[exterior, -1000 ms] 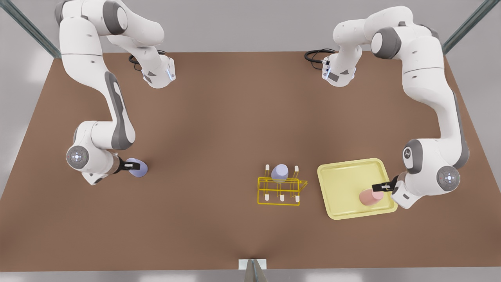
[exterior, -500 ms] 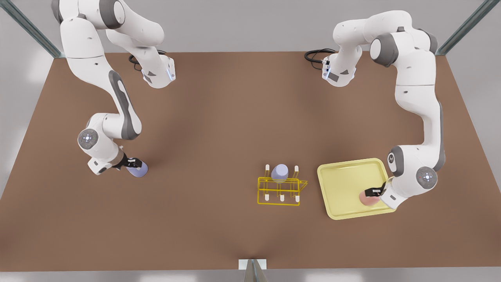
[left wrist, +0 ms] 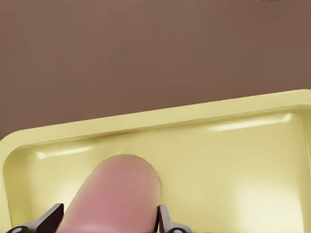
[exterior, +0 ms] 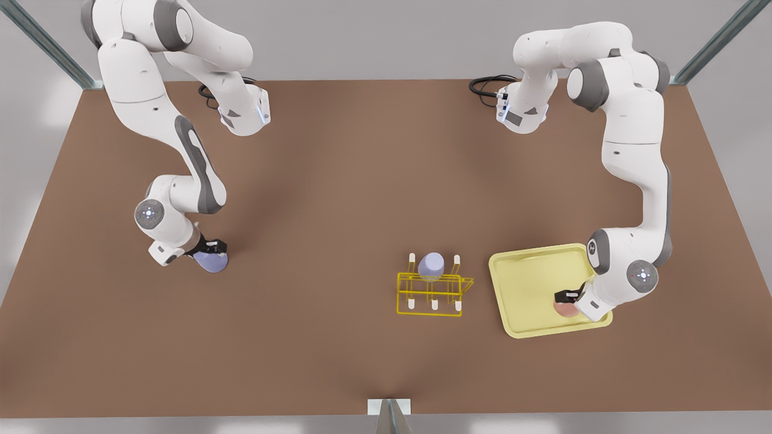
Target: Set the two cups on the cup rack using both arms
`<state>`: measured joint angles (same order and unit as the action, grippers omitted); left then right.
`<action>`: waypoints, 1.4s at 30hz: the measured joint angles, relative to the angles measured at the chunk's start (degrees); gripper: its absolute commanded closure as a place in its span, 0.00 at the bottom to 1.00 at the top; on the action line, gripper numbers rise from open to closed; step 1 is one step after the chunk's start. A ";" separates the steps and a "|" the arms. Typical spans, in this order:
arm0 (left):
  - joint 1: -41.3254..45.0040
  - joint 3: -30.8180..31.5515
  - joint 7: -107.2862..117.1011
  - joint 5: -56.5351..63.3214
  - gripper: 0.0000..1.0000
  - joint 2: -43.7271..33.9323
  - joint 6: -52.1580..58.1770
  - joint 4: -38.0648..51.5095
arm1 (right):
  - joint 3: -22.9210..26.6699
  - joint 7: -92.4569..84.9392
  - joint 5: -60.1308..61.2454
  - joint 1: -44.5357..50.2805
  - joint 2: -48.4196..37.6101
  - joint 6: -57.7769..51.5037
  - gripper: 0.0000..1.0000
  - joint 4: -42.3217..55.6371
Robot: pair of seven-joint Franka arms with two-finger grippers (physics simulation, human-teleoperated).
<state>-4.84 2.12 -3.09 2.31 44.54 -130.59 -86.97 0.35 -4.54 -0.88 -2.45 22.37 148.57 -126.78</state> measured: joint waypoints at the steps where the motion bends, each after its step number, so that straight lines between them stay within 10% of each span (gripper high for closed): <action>1: 0.01 0.00 0.05 0.07 0.19 -0.04 -0.07 -0.03 | 0.00 -0.16 -0.01 -0.03 0.11 0.07 0.00 0.09; 17: 9.96 4.21 5.23 -0.35 0.19 -8.18 11.21 3.96 | -0.09 -1.94 0.04 0.02 1.97 0.42 0.10 2.74; 26: 15.34 6.89 13.74 -0.05 0.19 2.43 15.79 25.39 | -0.12 -3.04 0.35 -0.30 0.91 0.47 0.09 0.94; 38: 20.43 8.46 21.69 -2.14 0.18 4.07 16.94 28.40 | -0.18 -4.65 0.53 -0.41 1.16 0.33 0.19 1.55; 39: 20.51 8.48 22.20 -2.23 0.01 4.29 16.91 28.42 | -0.18 -4.76 0.52 -0.45 1.14 0.25 0.19 1.56; 42: 20.57 8.49 23.51 -2.49 0.00 4.64 16.84 28.63 | -0.24 -5.01 0.44 -0.53 1.20 0.02 0.19 1.81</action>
<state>15.74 10.62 20.42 -0.18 49.18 -113.75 -58.34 0.11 -9.55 -0.43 -2.98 23.58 148.59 -124.98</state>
